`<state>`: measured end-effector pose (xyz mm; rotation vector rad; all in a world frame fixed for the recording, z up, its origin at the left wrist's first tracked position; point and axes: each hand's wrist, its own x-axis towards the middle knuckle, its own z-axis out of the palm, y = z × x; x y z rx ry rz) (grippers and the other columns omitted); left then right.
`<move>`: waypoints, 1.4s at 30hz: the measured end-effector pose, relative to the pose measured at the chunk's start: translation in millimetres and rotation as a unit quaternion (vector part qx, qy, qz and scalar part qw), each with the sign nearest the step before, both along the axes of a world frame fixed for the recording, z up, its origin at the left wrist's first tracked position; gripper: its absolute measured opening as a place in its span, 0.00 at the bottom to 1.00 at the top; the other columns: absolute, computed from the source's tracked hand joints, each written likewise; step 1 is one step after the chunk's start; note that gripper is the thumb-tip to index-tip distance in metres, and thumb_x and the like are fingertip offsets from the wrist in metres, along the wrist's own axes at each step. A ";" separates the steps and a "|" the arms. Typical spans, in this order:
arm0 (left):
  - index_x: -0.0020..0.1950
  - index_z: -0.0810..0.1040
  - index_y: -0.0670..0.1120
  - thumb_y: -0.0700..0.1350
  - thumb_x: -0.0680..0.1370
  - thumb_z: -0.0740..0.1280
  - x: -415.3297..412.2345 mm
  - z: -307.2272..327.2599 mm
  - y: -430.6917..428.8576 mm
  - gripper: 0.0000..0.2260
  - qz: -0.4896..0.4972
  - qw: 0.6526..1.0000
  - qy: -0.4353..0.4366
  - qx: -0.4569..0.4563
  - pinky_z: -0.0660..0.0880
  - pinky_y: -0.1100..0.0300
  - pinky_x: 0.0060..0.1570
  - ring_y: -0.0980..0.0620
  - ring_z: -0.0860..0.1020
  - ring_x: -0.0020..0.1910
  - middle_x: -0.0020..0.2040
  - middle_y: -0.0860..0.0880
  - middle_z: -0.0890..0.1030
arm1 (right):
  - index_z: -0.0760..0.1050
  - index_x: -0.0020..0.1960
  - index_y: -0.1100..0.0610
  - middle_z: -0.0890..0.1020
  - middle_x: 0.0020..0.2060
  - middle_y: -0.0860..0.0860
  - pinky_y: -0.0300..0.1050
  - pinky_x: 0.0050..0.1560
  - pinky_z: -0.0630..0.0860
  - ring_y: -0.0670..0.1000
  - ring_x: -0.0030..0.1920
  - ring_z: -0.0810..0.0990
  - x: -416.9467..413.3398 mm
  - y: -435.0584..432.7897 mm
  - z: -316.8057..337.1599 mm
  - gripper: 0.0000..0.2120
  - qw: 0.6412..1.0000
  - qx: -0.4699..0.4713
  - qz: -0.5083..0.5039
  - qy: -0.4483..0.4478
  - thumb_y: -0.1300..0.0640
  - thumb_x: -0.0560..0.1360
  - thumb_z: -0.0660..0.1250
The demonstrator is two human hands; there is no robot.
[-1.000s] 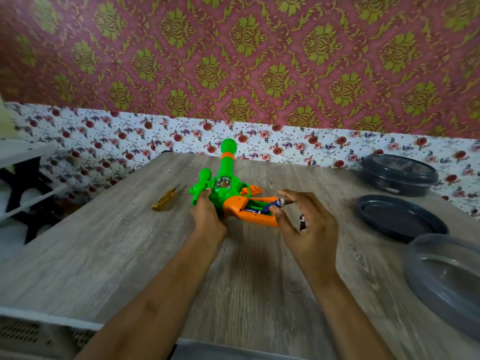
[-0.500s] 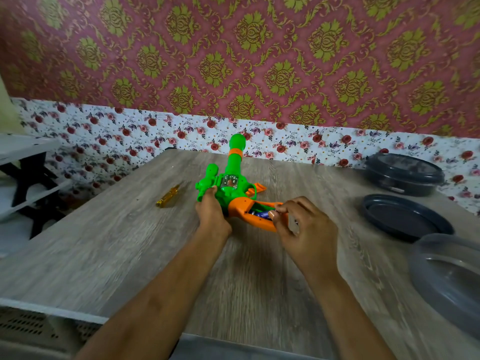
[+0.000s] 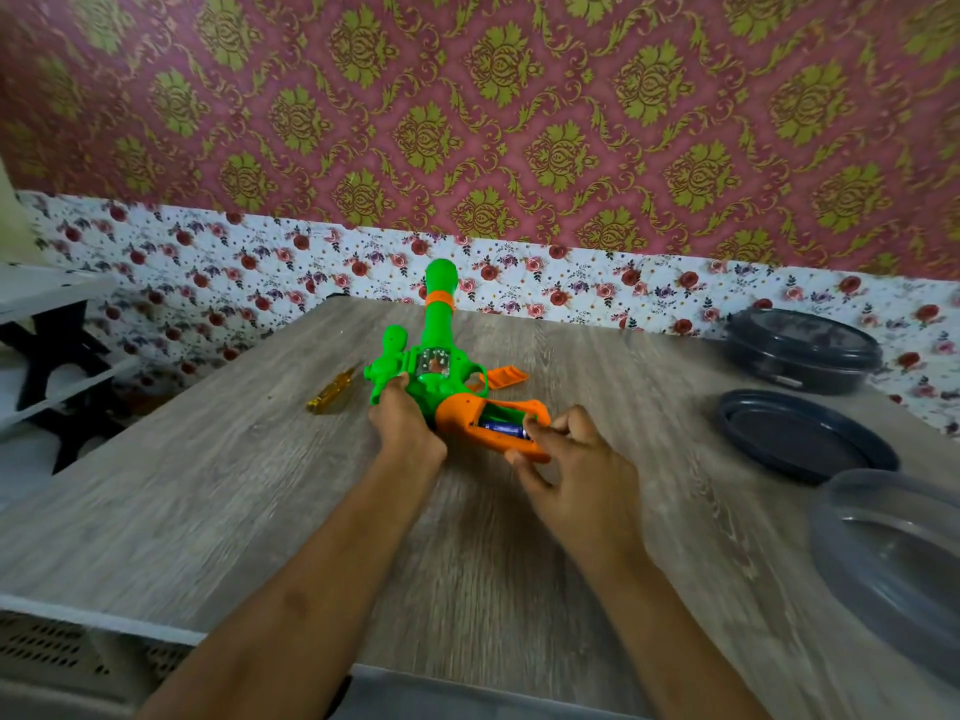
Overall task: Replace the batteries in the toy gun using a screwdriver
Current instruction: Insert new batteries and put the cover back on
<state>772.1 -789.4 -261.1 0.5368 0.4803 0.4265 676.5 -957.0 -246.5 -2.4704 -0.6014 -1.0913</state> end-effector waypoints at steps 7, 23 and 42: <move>0.65 0.72 0.43 0.39 0.77 0.63 -8.3 7.5 -4.9 0.16 0.008 0.999 0.016 0.036 0.79 0.50 0.45 0.43 0.81 0.48 0.56 0.42 0.81 | 0.80 0.33 0.53 0.79 0.35 0.50 0.33 0.23 0.55 0.48 0.18 0.72 2.4 6.8 -11.7 0.15 0.983 -0.181 -0.040 -0.004 0.47 0.53 0.80; 0.65 0.67 0.45 0.40 0.78 0.62 -18.0 14.3 -10.8 0.16 -0.018 0.997 0.013 0.073 0.77 0.41 0.53 0.42 0.80 0.53 0.56 0.43 0.80 | 0.67 0.56 0.61 0.72 0.36 0.53 0.38 0.35 0.66 0.48 0.33 0.68 12.0 -27.3 24.4 0.16 0.592 0.689 0.185 0.375 0.72 0.74 0.48; 0.65 0.71 0.43 0.40 0.79 0.62 -20.5 18.6 -14.3 0.15 -0.042 0.996 -0.002 0.076 0.77 0.60 0.30 0.49 0.81 0.40 0.52 0.45 0.81 | 0.78 0.48 0.52 0.83 0.44 0.45 0.31 0.43 0.77 0.38 0.45 0.81 11.9 -25.7 14.7 0.11 0.736 0.577 0.215 0.282 0.67 0.72 0.66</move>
